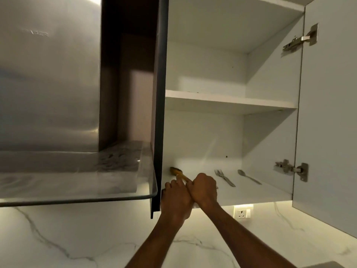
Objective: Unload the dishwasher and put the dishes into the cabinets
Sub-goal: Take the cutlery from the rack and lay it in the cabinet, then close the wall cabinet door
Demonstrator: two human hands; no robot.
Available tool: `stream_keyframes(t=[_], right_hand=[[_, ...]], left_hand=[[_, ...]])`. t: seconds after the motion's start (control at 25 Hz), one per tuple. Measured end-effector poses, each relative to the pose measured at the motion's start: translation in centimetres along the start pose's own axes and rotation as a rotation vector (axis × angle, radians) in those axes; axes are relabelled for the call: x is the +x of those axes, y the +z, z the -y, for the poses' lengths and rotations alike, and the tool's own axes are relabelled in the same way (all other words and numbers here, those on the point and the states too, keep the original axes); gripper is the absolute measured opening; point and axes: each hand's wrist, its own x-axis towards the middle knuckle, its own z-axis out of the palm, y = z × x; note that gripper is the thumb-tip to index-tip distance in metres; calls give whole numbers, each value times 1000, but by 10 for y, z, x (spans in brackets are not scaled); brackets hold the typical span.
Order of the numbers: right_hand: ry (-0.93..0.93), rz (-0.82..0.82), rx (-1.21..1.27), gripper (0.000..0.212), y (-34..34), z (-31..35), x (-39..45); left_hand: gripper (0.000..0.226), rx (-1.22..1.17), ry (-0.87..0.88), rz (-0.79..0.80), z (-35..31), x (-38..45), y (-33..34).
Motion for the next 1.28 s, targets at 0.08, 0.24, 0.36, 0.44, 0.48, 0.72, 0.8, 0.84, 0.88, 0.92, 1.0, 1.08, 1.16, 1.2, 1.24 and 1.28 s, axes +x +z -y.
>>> stream_keyframes(t=[0.08,0.24,0.36,0.44,0.48,0.72,0.8,0.84,0.88,0.92,1.0,1.08,1.16,1.2,1.24,1.28], right_hand=[[20,4,28,47,2,-3,1],[-36,129,15,48,-15,-2,5],[-89,248,43,45,-39,-12,3],[-116,257,133,34,-64,-20,-7],[-137,220,168,31,-79,-26,-16],[-317,-94,81,32,-203,-98,-100],[-355,-196,-15,31,-255,-126,-132],[-379,-253,-51,29,-279,-134,-148],[-412,-319,-70,27,-300,-140,-162],[-447,-414,-92,25,-324,-147,-180],[-505,-663,-182,27,-362,-168,-215],[-450,-862,-250,36,-395,-195,-252],[-284,-984,-279,50,-424,-223,-284],[-191,-1011,-282,58,-433,-237,-293],[-86,-1017,-279,66,-443,-253,-301],[25,-1009,-269,74,-451,-269,-304]], left_hand=[[76,3,9,-3,1,-1,1],[54,54,92,1,5,-4,0],[35,55,207,33,5,-4,-8],[45,-126,132,75,3,-7,-20],[53,-196,83,87,1,-11,-27],[90,-266,17,68,0,-14,-43],[100,-243,61,-46,-31,-27,-65],[94,-271,104,-99,-53,-38,-85],[85,-301,184,-166,-78,-52,-107],[78,-320,307,-234,-109,-65,-131],[71,-267,579,-399,-176,-93,-179],[71,-133,848,-569,-249,-117,-221],[73,-41,1050,-715,-323,-149,-260],[74,-19,1116,-767,-355,-162,-278],[74,-1,1163,-806,-387,-175,-294],[73,26,1192,-835,-415,-186,-308]])
